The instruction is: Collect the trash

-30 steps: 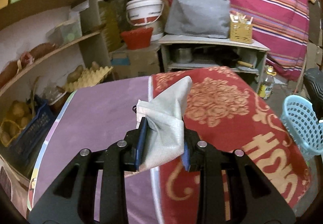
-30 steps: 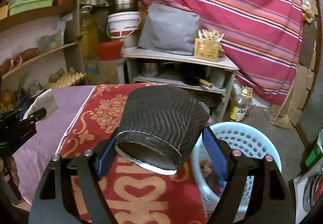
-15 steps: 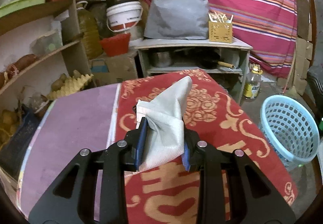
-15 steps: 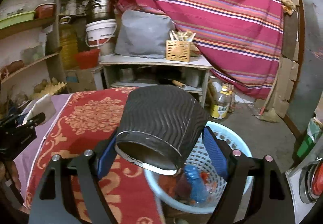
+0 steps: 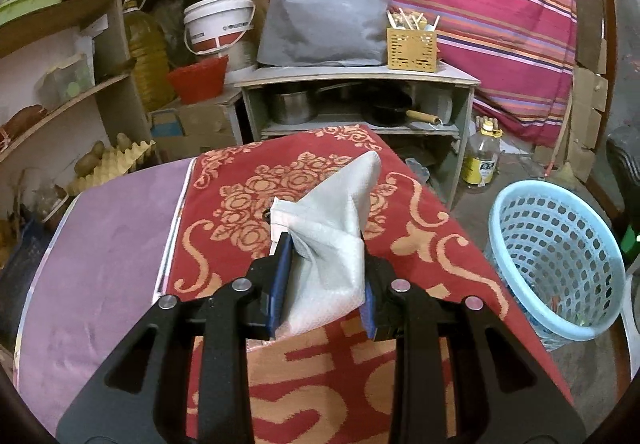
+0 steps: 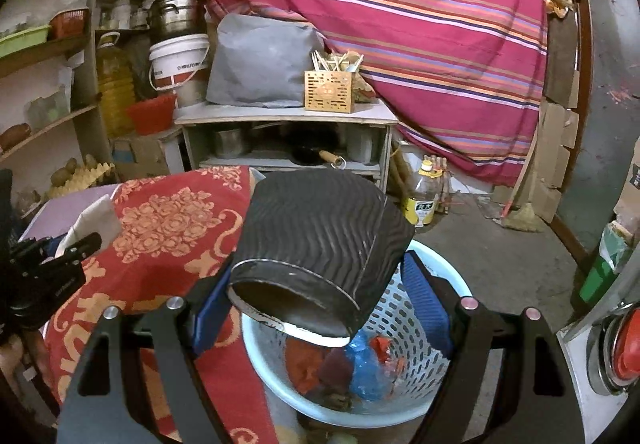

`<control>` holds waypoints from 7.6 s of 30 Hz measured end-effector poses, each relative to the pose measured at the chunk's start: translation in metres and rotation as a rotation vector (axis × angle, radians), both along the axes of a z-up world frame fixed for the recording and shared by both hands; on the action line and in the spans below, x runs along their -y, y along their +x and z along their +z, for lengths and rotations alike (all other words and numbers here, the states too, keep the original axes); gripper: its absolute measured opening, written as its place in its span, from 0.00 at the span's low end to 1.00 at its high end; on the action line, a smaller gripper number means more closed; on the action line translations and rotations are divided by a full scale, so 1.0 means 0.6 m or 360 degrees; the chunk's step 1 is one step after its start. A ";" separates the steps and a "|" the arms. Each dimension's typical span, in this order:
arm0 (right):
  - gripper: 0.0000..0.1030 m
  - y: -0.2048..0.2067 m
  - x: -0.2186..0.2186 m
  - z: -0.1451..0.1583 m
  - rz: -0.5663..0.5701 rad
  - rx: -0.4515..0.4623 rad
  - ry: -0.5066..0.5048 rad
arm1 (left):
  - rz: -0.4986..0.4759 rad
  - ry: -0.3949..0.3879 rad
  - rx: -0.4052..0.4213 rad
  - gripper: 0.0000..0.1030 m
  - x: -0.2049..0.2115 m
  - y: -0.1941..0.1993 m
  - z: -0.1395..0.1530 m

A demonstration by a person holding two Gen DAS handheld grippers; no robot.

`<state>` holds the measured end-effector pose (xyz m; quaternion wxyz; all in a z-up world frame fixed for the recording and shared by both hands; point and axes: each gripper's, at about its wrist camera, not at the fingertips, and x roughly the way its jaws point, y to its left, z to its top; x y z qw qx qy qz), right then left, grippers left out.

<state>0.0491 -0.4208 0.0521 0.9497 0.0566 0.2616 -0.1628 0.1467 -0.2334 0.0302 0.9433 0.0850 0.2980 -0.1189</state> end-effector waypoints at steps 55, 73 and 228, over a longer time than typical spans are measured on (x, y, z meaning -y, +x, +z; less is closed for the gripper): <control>0.77 -0.010 0.151 -0.070 -0.0212 -0.0124 0.0180 | -0.0353 -0.0068 0.0019 0.92 0.179 -0.018 0.004; 0.90 0.042 0.099 -0.085 -0.0208 -0.0187 0.0080 | -0.0102 -0.0090 0.0060 0.95 0.054 0.012 0.022; 0.95 -0.036 -0.387 -0.052 0.0400 0.0180 -0.0148 | 0.0479 -0.0051 0.0405 0.95 -0.354 -0.189 -0.042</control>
